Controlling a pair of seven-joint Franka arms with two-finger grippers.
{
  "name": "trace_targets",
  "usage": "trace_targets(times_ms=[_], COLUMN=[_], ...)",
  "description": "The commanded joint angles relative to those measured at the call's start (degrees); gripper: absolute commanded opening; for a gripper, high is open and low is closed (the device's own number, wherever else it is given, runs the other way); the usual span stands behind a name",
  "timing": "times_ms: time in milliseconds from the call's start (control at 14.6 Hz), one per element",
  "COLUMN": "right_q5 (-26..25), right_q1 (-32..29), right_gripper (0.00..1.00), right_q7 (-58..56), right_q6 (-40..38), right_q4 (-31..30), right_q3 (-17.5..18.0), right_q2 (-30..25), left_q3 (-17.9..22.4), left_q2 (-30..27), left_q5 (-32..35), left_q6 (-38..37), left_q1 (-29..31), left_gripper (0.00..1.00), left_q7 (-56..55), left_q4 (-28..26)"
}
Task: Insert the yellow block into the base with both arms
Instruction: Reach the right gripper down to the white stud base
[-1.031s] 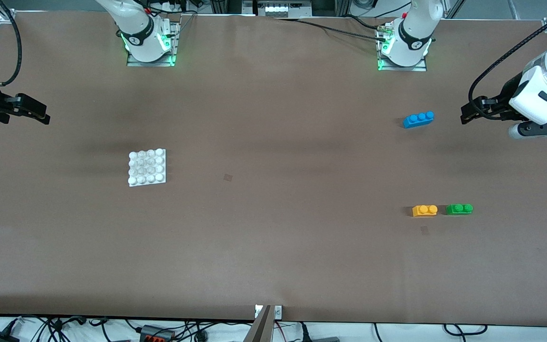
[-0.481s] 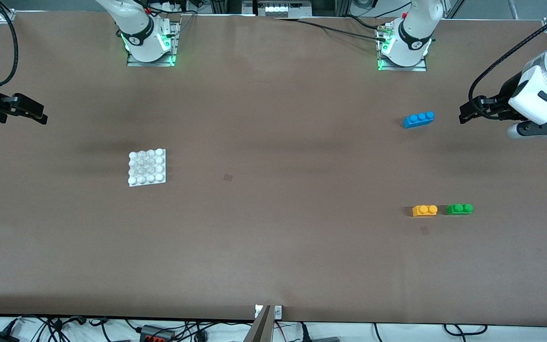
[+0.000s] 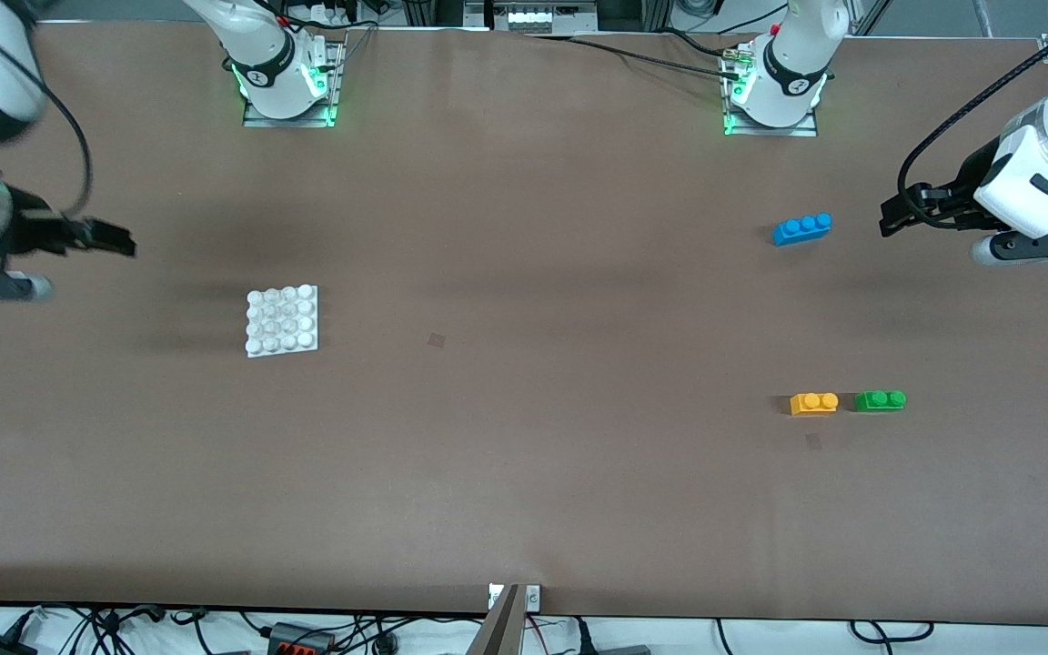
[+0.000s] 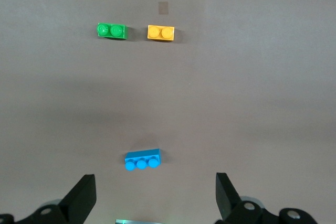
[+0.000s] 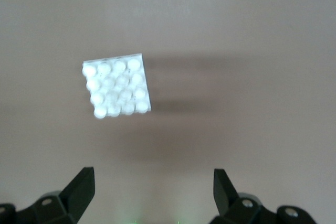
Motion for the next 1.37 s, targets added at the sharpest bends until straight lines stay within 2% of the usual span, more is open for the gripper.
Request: trace_targets(times_ms=[0,206,412,687,893,1305], right_q5=[0.8,4.4,4.4,4.4,4.3,4.4], right_q1=[-0.4,-0.1,0.1,0.5,0.6,0.1], right_gripper=[1.00,1.00,1.00,1.00,1.00,1.00], right_q7=[0.7,0.5,-0.1,-0.7,-1.2,-8.2], right_q6=[15.7,30.7,39.6,43.2,44.1,46.2], right_q4=[-11.7,-20.0,-21.6,-21.4,-21.4,-21.3], right_q3=[0.3,0.3,0.6,2.7,4.0,4.0], right_q2=[-0.3,3.4,10.0,15.4,15.6,16.7], left_q3=[-0.4,-0.4,-0.4,-0.4,-0.4,-1.2], left_q2=[0.0,0.0,0.1,0.1,0.4,0.4], left_q5=[-0.9,-1.0,-0.9,-0.9,-1.0,-1.5], left_q6=[-1.0,-1.0,-1.0,-1.1,-1.9,-3.4], left_q1=[0.5,0.5,0.5,0.5,0.5,0.1], left_gripper=[1.00,1.00,1.00,1.00,1.00,1.00], left_q7=[0.9,0.9,0.9,0.9,1.0,1.0], left_q4=[0.9,0.9,0.9,0.9,0.9,0.8])
